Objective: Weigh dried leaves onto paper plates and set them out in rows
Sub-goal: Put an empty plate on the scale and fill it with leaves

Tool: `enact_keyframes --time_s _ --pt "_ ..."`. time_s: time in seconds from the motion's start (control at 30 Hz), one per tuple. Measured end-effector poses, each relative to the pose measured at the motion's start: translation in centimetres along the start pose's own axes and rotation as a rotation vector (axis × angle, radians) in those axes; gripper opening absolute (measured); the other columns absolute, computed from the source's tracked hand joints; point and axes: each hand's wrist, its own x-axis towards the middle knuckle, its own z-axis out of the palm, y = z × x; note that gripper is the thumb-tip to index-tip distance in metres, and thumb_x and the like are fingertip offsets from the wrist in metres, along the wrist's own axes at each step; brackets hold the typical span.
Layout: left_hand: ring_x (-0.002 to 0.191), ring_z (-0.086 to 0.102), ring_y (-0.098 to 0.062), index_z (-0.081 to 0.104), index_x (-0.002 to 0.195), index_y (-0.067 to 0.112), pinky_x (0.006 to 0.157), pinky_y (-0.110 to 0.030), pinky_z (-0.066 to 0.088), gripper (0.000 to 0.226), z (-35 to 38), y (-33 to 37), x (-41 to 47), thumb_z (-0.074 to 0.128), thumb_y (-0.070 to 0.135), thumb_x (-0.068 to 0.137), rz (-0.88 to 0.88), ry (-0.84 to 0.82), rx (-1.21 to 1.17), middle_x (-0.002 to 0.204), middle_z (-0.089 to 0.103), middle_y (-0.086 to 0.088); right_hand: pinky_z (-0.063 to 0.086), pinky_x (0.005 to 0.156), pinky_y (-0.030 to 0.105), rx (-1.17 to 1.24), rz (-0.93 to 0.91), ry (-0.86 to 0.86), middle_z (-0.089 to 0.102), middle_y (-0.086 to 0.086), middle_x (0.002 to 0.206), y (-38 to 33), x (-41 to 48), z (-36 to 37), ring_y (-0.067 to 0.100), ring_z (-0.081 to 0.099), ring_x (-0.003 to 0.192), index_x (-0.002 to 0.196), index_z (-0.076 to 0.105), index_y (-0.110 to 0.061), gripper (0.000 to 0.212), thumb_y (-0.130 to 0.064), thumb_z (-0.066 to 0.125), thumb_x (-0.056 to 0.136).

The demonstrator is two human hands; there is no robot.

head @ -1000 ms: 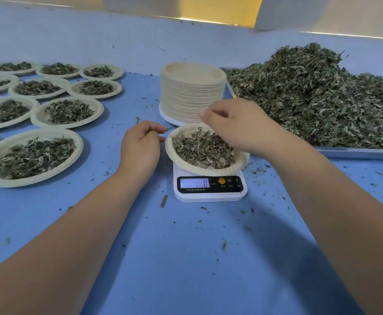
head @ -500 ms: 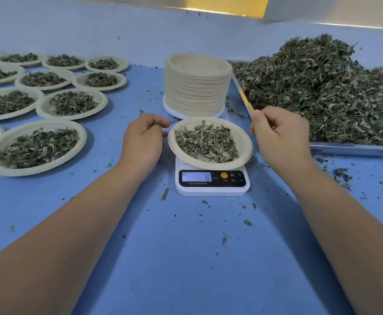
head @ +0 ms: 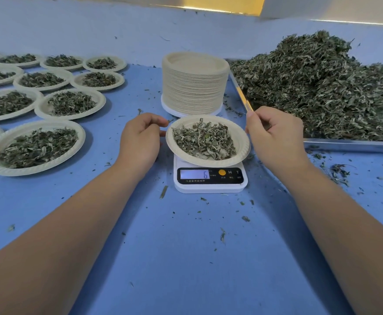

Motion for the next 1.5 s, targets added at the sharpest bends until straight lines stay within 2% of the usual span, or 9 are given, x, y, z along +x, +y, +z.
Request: enact_keyframes --time_s 0.5,0.63,0.73,0.87,0.97,1.17,1.33,1.4,1.5 --pt "0.087 0.073 -0.031 0.076 0.089 0.023 0.080 -0.054 0.062 0.038 -0.1 0.0 0.0 0.043 0.005 0.081 0.010 -0.006 0.008 0.088 0.077 -0.003 0.039 0.057 0.037 0.012 0.013 -0.013 0.054 0.012 0.058 0.2 -0.1 0.2 0.026 0.049 0.059 0.067 0.059 -0.005 0.044 -0.037 0.048 0.096" --pt "0.069 0.069 -0.020 0.076 0.088 0.025 0.044 -0.027 0.050 0.039 0.1 0.1 -0.1 0.043 0.006 0.082 0.006 -0.014 0.006 0.082 0.077 0.000 0.039 0.057 0.038 0.025 0.010 -0.014 0.054 0.013 0.058 0.0 -0.1 0.1 0.028 0.049 0.059 0.066 0.057 -0.005 0.044 -0.035 0.049 0.096" --pt "0.068 0.068 -0.015 0.076 0.088 0.024 0.041 -0.017 0.039 0.039 -0.1 0.3 -0.2 0.042 0.005 0.083 0.005 -0.020 0.003 0.085 0.077 -0.001 0.039 0.055 0.038 0.017 0.015 -0.021 0.054 0.013 0.059 -0.1 -0.1 0.0 0.028 0.049 0.059 0.066 0.057 -0.005 0.042 -0.033 0.049 0.096" --pt "0.094 0.073 -0.020 0.075 0.094 0.021 0.081 -0.037 0.062 0.035 0.0 0.9 -0.5 0.044 0.006 0.088 -0.011 -0.037 -0.052 0.101 0.077 -0.001 0.039 0.056 0.029 -0.146 0.064 -0.080 0.055 -0.003 0.057 -0.1 0.2 -0.7 0.012 0.049 0.055 0.075 0.058 -0.019 0.028 -0.036 0.050 0.096" --pt "0.121 0.063 -0.010 0.070 0.106 0.034 0.112 -0.041 0.047 0.030 0.5 2.1 -1.2 0.049 0.034 0.085 -0.082 -0.118 -0.149 0.124 0.071 0.009 0.050 0.062 0.034 -0.213 0.147 -0.168 0.061 -0.006 0.064 -0.1 -0.2 -1.2 0.015 0.059 0.062 0.091 0.059 -0.025 0.019 -0.037 0.047 0.096" --pt "0.142 0.048 -0.019 0.054 0.148 0.024 0.122 -0.047 0.033 0.070 1.4 2.4 -2.4 0.045 0.054 0.086 -0.144 -0.230 -0.116 0.152 0.055 0.003 0.038 0.050 0.018 -0.107 0.320 -0.281 0.064 -0.011 0.064 -0.2 -0.8 -1.0 0.002 0.060 0.064 0.102 0.063 -0.032 0.014 -0.041 0.054 0.095" --pt "0.129 0.060 -0.020 0.063 0.136 0.029 0.115 -0.046 0.043 0.053 1.5 2.6 -2.7 0.050 0.051 0.090 -0.222 -0.175 -0.204 0.139 0.065 0.003 0.040 0.046 0.018 0.091 0.465 -0.301 0.067 -0.008 0.076 -0.8 -0.5 -0.8 -0.002 0.058 0.051 0.110 0.066 -0.029 0.018 -0.032 0.065 0.093" --pt "0.110 0.071 -0.018 0.077 0.103 0.037 0.105 -0.043 0.052 0.027 1.5 3.1 -2.5 0.052 0.042 0.097 -0.231 -0.105 -0.234 0.115 0.076 0.004 0.035 0.038 0.018 0.367 0.605 -0.322 0.067 -0.001 0.077 -1.3 -0.7 -0.6 0.003 0.050 0.041 0.119 0.066 -0.019 0.024 -0.023 0.065 0.095" --pt "0.074 0.074 -0.020 0.078 0.074 0.033 0.079 -0.044 0.055 0.035 1.4 3.6 -2.2 0.053 0.032 0.097 -0.251 0.005 -0.294 0.074 0.076 0.006 0.030 0.036 0.020 0.670 0.695 -0.395 0.069 0.003 0.072 -2.4 -1.0 -0.4 0.009 0.046 0.042 0.120 0.066 -0.007 0.023 -0.010 0.059 0.098"
